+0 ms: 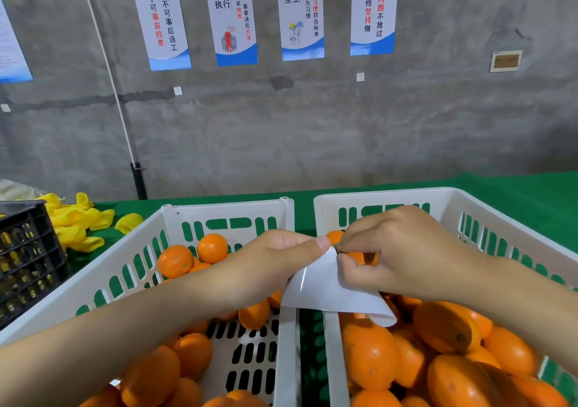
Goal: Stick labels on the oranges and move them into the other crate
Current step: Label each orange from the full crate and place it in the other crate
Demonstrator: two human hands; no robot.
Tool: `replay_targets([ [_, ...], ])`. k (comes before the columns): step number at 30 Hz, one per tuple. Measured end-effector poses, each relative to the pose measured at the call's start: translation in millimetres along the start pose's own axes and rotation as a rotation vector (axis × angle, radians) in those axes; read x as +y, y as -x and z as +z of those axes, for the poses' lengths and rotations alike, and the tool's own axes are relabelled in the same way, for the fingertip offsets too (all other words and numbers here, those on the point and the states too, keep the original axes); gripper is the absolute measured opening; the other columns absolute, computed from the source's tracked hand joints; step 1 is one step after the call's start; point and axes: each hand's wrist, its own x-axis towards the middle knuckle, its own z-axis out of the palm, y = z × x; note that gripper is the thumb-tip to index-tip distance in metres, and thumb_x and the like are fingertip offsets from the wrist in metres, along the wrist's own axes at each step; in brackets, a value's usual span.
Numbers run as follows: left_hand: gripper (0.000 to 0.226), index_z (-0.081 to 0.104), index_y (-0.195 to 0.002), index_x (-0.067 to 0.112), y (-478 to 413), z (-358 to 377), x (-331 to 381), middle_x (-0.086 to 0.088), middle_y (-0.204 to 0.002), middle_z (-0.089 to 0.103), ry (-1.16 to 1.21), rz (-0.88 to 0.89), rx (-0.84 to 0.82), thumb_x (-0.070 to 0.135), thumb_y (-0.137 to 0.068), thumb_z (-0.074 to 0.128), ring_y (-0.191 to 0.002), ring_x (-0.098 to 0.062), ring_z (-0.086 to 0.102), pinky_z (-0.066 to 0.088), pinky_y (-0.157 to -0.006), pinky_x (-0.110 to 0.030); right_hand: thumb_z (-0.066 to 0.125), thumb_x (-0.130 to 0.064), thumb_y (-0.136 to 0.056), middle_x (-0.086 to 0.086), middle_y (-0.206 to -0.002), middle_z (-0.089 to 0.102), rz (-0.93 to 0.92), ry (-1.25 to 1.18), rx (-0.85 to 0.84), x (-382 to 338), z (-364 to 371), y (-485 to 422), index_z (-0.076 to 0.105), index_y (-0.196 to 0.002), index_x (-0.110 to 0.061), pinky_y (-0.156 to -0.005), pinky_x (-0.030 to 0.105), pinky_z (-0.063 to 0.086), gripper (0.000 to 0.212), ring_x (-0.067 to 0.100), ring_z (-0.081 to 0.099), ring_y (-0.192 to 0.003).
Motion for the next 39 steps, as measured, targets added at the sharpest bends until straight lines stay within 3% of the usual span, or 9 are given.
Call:
replay_targets([
  [4, 0.041, 0.069, -0.123, 0.011, 2, 1, 2, -0.005, -0.122, 0.072, -0.047, 0.050, -0.060, 0.035, -0.098, 0.048, -0.116, -0.020, 0.066, 0.049, -0.105, -0.029, 0.036, -0.040, -0.081, 0.000, -0.067, 0.060, 0.026, 0.069, 0.024, -3, 2, 0, 0.072, -0.071, -0.024, -0.050, 0.029, 0.035, 0.041, 0.020, 0.048, -0.058],
  [10, 0.035, 0.072, -0.118, 0.007, 1, 2, -1, -0.013, -0.114, 0.074, -0.037, 0.021, 0.009, 0.032, -0.100, 0.054, -0.107, -0.029, 0.069, 0.054, -0.096, -0.037, 0.033, -0.042, -0.081, 0.002, -0.067, 0.058, 0.002, -0.004, -0.019, 0, 1, 0, 0.071, -0.071, -0.021, -0.054, 0.032, 0.037, 0.045, 0.021, 0.047, -0.060],
  [14, 0.028, 0.074, -0.113, 0.011, 1, 2, -3, -0.011, -0.109, 0.075, -0.013, 0.036, 0.015, 0.025, -0.103, 0.051, -0.095, -0.016, 0.071, 0.055, -0.081, -0.023, 0.046, -0.045, -0.088, 0.002, -0.061, 0.046, -0.036, -0.006, -0.023, 0, 0, 0, 0.059, -0.063, -0.020, -0.050, 0.031, 0.032, 0.037, 0.021, 0.042, -0.057],
  [21, 0.033, 0.076, -0.104, 0.012, 0, -1, -3, -0.016, -0.105, 0.074, -0.074, 0.053, 0.015, 0.036, -0.093, 0.055, -0.095, -0.018, 0.069, 0.055, -0.088, -0.033, 0.048, -0.039, -0.098, 0.002, -0.064, 0.051, -0.091, -0.052, -0.076, 4, 0, -2, 0.062, -0.068, -0.022, -0.056, 0.035, 0.039, 0.037, 0.020, 0.047, -0.060],
  [26, 0.028, 0.073, -0.109, 0.007, 1, -2, -3, -0.012, -0.103, 0.074, -0.105, 0.046, 0.020, 0.027, -0.103, 0.054, -0.089, -0.014, 0.069, 0.055, -0.081, -0.025, 0.049, -0.033, -0.091, -0.004, -0.064, 0.053, -0.055, -0.205, -0.057, 5, 1, -2, 0.060, -0.063, -0.028, -0.059, 0.040, 0.045, 0.030, 0.017, 0.050, -0.063],
  [31, 0.026, 0.075, -0.094, 0.020, 2, 3, -1, 0.004, -0.085, 0.076, -0.055, 0.066, 0.050, 0.021, -0.104, 0.050, -0.078, -0.007, 0.069, 0.052, -0.069, -0.018, 0.053, -0.032, -0.090, -0.007, -0.060, 0.060, 0.164, -0.335, 0.206, 10, 3, -4, 0.064, -0.059, -0.033, -0.059, 0.040, 0.049, 0.033, 0.015, 0.055, -0.062],
  [35, 0.027, 0.072, -0.087, 0.019, 7, 6, 0, 0.009, -0.077, 0.067, -0.193, 0.086, -0.026, 0.033, -0.101, 0.054, -0.069, -0.007, 0.060, 0.047, -0.062, -0.017, 0.054, -0.029, -0.095, -0.009, -0.085, 0.070, 0.311, -0.504, 0.501, 14, 0, -8, 0.074, -0.086, -0.023, -0.074, 0.032, 0.050, 0.023, 0.008, 0.062, -0.084],
  [37, 0.031, 0.067, -0.094, 0.009, 10, 10, 1, 0.008, -0.078, 0.063, -0.260, 0.123, -0.098, 0.036, -0.100, 0.053, -0.068, -0.006, 0.056, 0.044, -0.061, -0.015, 0.048, -0.034, -0.099, -0.020, -0.103, 0.068, 0.253, -0.482, 0.436, 9, 3, -9, 0.072, -0.103, -0.028, -0.085, 0.015, 0.043, 0.025, -0.002, 0.058, -0.101],
  [39, 0.032, 0.065, -0.100, 0.002, 10, 13, 0, 0.013, -0.072, 0.061, -0.279, 0.150, -0.148, 0.031, -0.104, 0.052, -0.061, -0.001, 0.054, 0.042, -0.056, -0.012, 0.043, -0.036, -0.098, -0.019, -0.103, 0.067, 0.185, -0.412, 0.345, 3, 12, -8, 0.069, -0.107, -0.029, -0.088, 0.018, 0.042, 0.029, 0.000, 0.057, -0.101],
])
